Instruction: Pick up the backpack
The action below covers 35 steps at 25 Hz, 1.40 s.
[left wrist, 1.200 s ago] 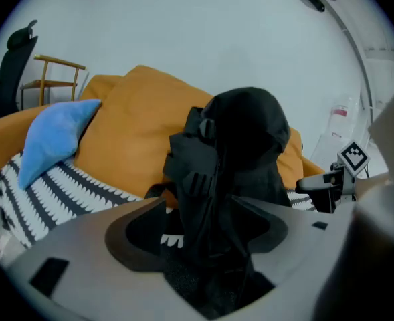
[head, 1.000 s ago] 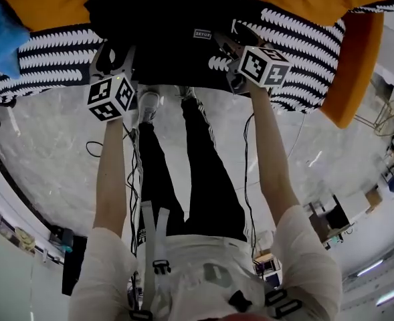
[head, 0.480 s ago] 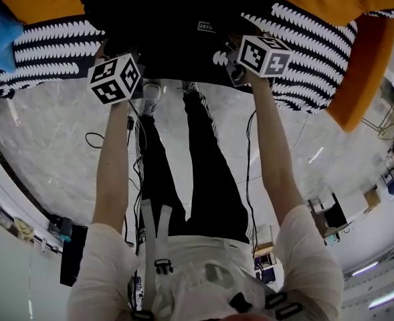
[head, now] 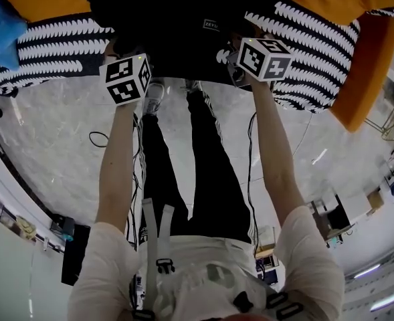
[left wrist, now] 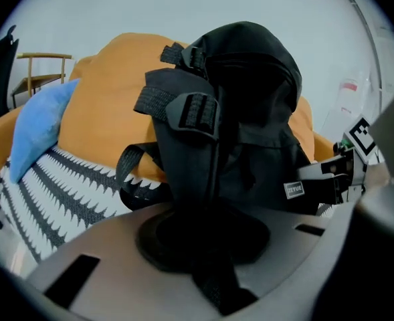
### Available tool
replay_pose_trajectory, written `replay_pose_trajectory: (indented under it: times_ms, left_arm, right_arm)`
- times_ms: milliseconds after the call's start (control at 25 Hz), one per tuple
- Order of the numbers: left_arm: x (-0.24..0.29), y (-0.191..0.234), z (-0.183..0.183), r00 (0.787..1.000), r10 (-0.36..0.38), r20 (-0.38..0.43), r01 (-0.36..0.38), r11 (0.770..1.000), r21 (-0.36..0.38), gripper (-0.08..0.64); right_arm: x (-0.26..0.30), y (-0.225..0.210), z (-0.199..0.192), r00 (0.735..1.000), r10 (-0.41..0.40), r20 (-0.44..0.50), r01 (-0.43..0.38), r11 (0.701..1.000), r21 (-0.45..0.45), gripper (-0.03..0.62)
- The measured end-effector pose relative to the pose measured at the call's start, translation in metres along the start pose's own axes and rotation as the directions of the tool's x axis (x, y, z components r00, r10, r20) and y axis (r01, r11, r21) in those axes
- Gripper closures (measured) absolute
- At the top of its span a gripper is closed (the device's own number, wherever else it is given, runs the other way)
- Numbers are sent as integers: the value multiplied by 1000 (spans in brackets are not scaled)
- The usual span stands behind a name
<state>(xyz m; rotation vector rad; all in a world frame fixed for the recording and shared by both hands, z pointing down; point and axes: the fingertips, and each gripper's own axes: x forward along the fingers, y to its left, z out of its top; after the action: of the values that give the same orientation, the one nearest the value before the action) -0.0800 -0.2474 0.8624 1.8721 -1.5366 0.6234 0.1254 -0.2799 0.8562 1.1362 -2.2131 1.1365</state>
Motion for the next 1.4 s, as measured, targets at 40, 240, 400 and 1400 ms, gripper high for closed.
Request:
replay_pose_trajectory:
  times_ms: [40, 240, 400, 1400]
  left_arm:
    - [-2, -1, 2, 1000, 0, 5, 0, 1000, 16, 483]
    - [-19, -3, 19, 999, 2, 39, -5, 997, 72, 494]
    - [-34, -11, 38, 996, 4, 92, -13, 995, 97, 499]
    - [-397, -73, 395, 831, -108, 546, -77, 949, 305, 503]
  right_arm:
    - [-1, 2, 2, 1000, -6, 5, 6, 1000, -4, 512]
    - [-13, 16, 13, 999, -14, 29, 14, 1000, -26, 517]
    - [-27, 22, 30, 998, -22, 55, 25, 998, -62, 520]
    - [-340, 283, 319, 847, -43, 531, 165, 969, -185, 525]
